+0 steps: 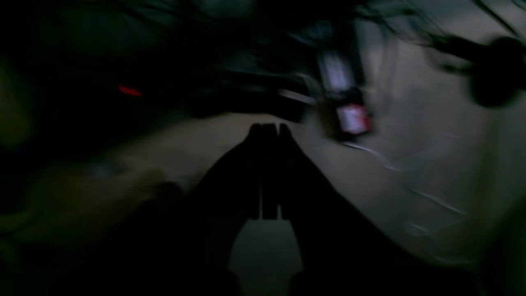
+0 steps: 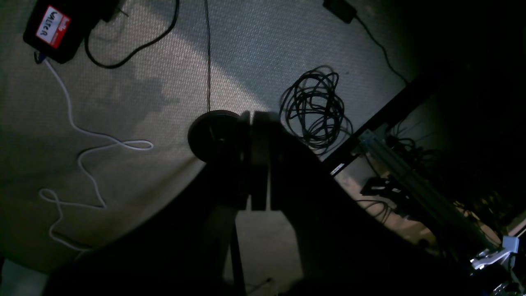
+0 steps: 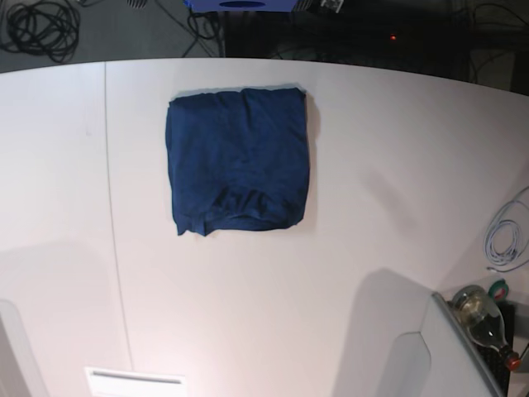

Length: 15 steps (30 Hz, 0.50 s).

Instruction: Layout the t-shirt on the table in an organized manner, then fold the t-shirt properly

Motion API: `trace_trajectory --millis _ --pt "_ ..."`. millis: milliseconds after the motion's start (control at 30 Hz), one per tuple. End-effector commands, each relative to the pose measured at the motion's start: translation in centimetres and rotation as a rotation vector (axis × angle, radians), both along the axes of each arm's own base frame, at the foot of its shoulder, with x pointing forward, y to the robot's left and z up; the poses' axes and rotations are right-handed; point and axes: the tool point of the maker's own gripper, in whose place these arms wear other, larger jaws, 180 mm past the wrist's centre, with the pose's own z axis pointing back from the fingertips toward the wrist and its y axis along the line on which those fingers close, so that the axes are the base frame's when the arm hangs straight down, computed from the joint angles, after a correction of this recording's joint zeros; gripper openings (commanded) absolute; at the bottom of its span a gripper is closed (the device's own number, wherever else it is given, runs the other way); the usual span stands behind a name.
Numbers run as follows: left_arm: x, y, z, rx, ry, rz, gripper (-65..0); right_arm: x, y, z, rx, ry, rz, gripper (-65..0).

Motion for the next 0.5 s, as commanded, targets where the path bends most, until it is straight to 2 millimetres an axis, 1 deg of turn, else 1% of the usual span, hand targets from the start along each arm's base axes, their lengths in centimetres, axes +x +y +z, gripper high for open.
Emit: trace_trajectory --millis 0,67,133,267,400,467 --pt "-2.4 -0.5 0.2 -0.011 0.047 -0.004 -65.0 -0.4 -0.4 0.1 -0.007 0.003 0.001 -65.0" --pt "-2.4 -0.4 0.2 -0.009 0.047 -0.004 -65.0 -0.2 -0.4 0.1 -0.007 0.0 0.001 -65.0" --pt "-2.3 0.5 0.2 0.004 0.045 -0.008 -65.0 -0.2 -0.5 0.1 -0.008 0.0 0.001 -65.0" --pt "-1.8 0.7 0.2 0.006 0.035 -0.009 -65.0 -0.1 -0.5 0.1 -0.008 -0.001 0.001 -65.0" --pt "-1.4 1.0 0.2 0.01 0.024 -0.011 -65.0 1.3 -0.3 -0.1 -0.005 -0.024 0.0 -65.0" --pt "-1.3 1.9 0.3 0.022 0.021 -0.014 -65.0 1.8 -0.3 -0.1 -0.005 -0.032 0.0 -65.0"
